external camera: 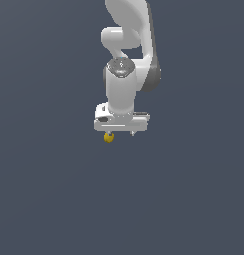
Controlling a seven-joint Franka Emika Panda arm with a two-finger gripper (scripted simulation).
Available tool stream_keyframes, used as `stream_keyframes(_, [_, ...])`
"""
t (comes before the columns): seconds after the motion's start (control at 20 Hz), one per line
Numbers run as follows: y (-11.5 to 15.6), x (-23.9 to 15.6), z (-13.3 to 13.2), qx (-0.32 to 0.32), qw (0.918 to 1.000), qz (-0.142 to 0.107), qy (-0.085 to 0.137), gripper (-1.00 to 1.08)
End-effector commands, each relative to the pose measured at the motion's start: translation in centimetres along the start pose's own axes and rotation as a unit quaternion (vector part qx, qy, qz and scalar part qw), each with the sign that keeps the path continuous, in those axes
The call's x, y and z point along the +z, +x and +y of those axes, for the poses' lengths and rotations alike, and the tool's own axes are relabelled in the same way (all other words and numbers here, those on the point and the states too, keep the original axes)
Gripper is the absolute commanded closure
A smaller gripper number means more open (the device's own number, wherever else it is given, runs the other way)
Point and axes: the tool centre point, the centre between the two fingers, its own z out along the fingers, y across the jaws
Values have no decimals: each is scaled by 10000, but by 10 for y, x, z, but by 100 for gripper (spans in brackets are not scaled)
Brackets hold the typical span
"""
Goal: Pick up the object and move it to a goal position.
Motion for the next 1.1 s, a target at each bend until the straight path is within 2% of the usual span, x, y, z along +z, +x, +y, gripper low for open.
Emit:
stream_keyframes(0.0, [0, 0, 0, 0, 10000, 0, 0, -92])
stream_keyframes(0.45, [7, -16, 6, -85, 9999, 84, -58, -92])
stream_keyframes(1.05, [0, -5, 12, -267, 9996, 71, -49, -92])
